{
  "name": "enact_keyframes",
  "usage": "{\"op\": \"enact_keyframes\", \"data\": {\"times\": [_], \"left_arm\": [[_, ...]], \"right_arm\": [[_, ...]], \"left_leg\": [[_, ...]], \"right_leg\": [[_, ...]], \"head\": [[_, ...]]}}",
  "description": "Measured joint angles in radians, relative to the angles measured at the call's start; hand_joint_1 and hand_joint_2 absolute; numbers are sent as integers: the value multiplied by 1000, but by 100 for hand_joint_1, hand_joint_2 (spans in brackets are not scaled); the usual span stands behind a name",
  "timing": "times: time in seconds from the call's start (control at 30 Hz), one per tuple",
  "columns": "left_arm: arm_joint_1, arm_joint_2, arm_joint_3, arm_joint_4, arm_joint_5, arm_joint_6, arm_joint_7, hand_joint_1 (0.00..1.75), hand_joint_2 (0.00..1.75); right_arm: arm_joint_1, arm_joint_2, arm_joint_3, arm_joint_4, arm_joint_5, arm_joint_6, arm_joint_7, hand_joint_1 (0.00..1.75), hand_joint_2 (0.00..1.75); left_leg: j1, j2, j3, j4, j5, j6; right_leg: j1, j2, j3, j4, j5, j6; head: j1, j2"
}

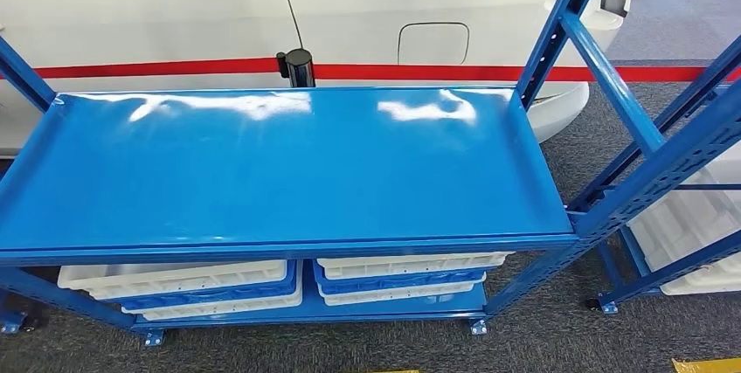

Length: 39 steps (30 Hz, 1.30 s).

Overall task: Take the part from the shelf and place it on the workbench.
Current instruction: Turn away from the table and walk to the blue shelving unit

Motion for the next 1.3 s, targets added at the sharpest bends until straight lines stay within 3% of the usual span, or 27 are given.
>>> {"op": "enact_keyframes", "data": {"times": [0.1, 0.23, 0.43, 0.8, 1.13, 1.27, 1.3], "left_arm": [[1, -3, 1, 0, 0, 2, -2, 0, 175], [0, -7, 1, 0, 0, 8, -12, 0, 175], [0, -11, 3, 0, 0, 11, -23, 0, 175], [1, -12, -3, -1, 7, 9, -8, 0, 175], [32, 8, -170, -24, 239, -57, 62, 0, 175], [49, 20, -251, -38, 347, -87, 87, 0, 0], [54, 23, -272, -42, 375, -95, 94, 0, 0]], "right_arm": [[1, -1, 0, 0, 3, -6, 0, 0, 175], [1, -1, -1, 0, 3, -8, -3, 0, 175], [1, -2, -1, 0, 3, -10, -10, 0, 175], [-2, -5, -2, -1, -6, -20, 13, 0, 175], [26, -27, 25, -21, -143, 6, 30, 0, 175], [37, -37, 48, -35, -203, 22, 16, 0, 0], [40, -40, 55, -39, -219, 26, 13, 0, 0]], "left_leg": [[-4, -2, -2, 0, -1, 2], [-5, -2, 0, 0, -6, 10], [-6, -1, 4, 0, -10, 16], [-6, 0, 11, -5, -8, 16], [-5, 0, 11, -6, -9, 16], [-5, -1, 11, -6, -9, 16], [-5, -1, 11, -6, -9, 16]], "right_leg": [[-2, -1, 11, -12, 3, -1], [-2, -1, 11, -21, 3, 3], [-2, -2, 9, -23, 1, 20], [-1, -1, 12, -22, 2, 20], [-1, -2, 12, -22, 1, 19], [-1, -2, 12, -22, 1, 19], [-1, -2, 12, -22, 1, 19]], "head": [[0, 0], [0, 0], [-1, 0], [-1, 0], [-1, 0], [-1, 0], [-1, 0]]}}
